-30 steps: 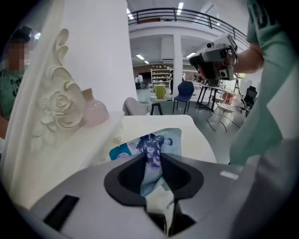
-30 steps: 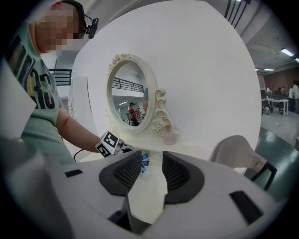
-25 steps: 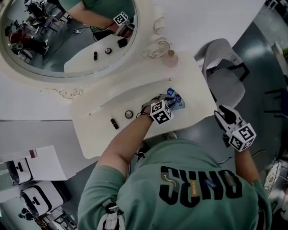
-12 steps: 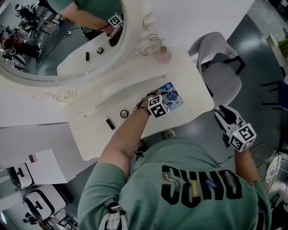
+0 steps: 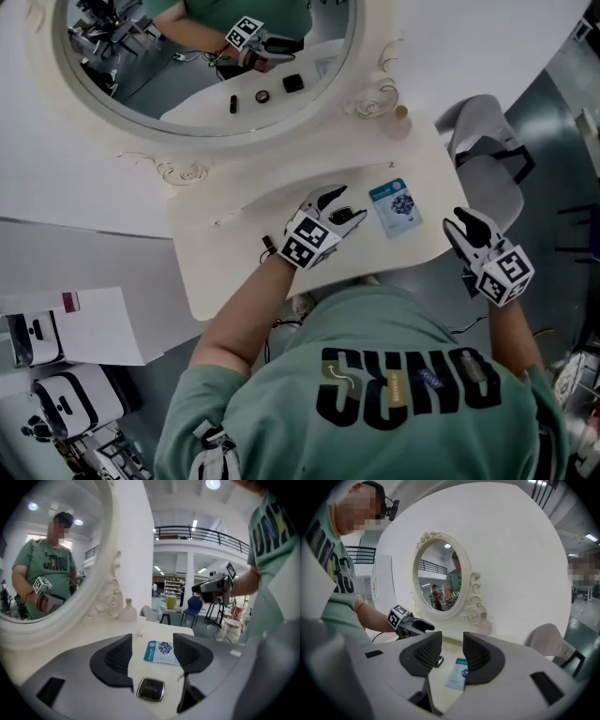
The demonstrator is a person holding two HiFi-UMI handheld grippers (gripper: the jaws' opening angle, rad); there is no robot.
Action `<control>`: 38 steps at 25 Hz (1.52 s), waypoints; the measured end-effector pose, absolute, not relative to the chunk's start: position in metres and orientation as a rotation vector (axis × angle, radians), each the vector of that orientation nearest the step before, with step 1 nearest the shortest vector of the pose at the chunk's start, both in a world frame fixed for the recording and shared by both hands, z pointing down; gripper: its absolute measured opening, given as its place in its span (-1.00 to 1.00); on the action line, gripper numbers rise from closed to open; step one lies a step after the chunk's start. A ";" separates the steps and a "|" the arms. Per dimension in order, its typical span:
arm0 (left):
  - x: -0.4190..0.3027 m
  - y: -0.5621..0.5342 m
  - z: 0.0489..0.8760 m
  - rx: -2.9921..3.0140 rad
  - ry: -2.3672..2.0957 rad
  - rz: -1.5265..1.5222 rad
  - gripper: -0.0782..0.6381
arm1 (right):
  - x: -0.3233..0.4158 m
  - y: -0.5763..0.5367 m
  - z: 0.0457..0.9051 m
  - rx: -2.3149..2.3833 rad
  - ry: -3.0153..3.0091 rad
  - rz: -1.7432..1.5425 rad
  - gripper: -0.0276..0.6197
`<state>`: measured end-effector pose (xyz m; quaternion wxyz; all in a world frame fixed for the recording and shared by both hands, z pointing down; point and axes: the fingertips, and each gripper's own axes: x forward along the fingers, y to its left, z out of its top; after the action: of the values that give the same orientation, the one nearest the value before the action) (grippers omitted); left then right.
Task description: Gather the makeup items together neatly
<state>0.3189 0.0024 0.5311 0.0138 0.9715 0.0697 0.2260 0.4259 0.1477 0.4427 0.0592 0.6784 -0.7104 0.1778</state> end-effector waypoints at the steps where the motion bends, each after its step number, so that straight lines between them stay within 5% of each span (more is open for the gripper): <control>1: 0.294 -0.014 0.518 3.001 0.147 0.660 -0.01 | 0.414 0.133 0.437 2.035 -2.176 0.516 -0.50; 9: 0.098 -0.111 0.464 2.771 -0.396 0.330 -0.35 | 0.329 0.030 0.414 1.884 -2.342 0.476 -0.52; 16: 0.010 -0.132 0.427 2.703 -0.600 0.055 -0.75 | 0.289 -0.020 0.409 1.814 -2.388 0.461 -0.69; 24: 0.000 -0.123 0.420 2.699 -0.628 0.013 -0.76 | 0.278 -0.032 0.407 1.812 -2.407 0.455 -0.92; 38: 0.019 -0.117 0.419 2.708 -0.618 0.016 -0.76 | 0.286 -0.026 0.406 1.829 -2.428 0.481 -0.93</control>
<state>0.0194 -0.1171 0.4192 0.1811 0.9588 -0.2187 0.0057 0.2857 -0.0262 0.4057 0.0317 0.5940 -0.7885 0.1563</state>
